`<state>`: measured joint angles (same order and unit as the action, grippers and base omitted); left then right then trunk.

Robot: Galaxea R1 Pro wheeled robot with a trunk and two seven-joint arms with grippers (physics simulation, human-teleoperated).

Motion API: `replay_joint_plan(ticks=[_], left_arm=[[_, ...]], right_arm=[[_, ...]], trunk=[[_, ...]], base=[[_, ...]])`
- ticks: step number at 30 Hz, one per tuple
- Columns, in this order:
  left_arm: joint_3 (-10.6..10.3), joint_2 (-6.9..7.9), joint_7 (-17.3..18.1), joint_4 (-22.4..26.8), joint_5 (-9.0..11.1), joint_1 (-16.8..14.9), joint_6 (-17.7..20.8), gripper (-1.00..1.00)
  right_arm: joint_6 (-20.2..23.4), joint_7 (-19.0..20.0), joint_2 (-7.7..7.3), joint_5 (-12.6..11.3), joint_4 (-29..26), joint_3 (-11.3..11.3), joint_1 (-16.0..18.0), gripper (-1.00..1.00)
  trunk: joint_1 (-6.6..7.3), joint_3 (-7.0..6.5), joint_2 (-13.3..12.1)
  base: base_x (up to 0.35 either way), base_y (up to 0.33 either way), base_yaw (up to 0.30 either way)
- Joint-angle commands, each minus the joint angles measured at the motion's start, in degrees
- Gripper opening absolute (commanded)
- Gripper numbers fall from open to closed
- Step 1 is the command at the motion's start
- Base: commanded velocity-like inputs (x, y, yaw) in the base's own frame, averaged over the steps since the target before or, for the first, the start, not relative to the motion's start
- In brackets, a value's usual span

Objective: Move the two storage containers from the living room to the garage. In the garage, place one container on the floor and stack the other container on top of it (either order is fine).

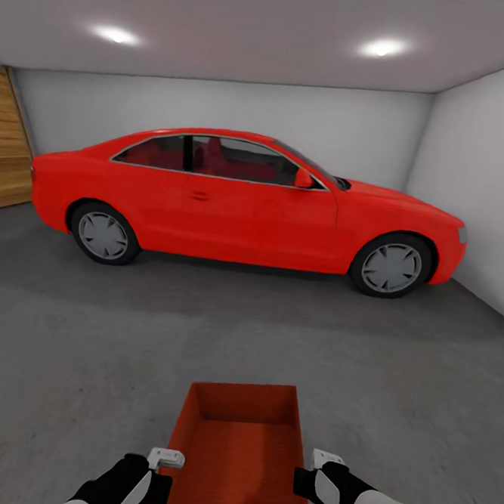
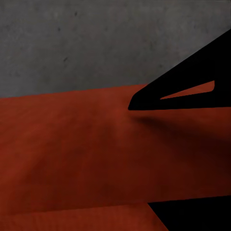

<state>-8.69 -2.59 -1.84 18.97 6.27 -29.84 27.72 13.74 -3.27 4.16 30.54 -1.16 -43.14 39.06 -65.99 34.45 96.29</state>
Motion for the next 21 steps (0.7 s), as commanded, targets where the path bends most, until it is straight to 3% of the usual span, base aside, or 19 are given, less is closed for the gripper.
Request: replay_joint_plan(ticks=[1, 7, 21], left_arm=[[-0.6, -1.71, -0.2, 2.0, -0.3, 0.0, -1.9, -1.0], [-0.6, -2.24, -0.2, 2.0, -0.2, 0.0, -1.8, -1.0], [-0.6, -2.37, -0.2, 1.9, 1.9, 0.0, -1.9, -1.0]], right_arm=[[0.5, -0.2, 0.06, 1.2, -0.1, 0.3, 0.0, -1.0], [0.5, -0.2, 0.06, 1.2, -0.1, 0.3, 0.0, -1.0], [0.5, -0.2, 0.06, 1.2, -0.1, 0.3, 0.0, -1.0]], trunk=[[0.01, 0.15, 0.0], [0.01, 0.38, 0.0], [0.01, 0.39, 0.0]], base=[[0.0, 0.0, 0.0], [-0.088, 0.0, 0.0], [-0.227, 0.0, 0.025]])
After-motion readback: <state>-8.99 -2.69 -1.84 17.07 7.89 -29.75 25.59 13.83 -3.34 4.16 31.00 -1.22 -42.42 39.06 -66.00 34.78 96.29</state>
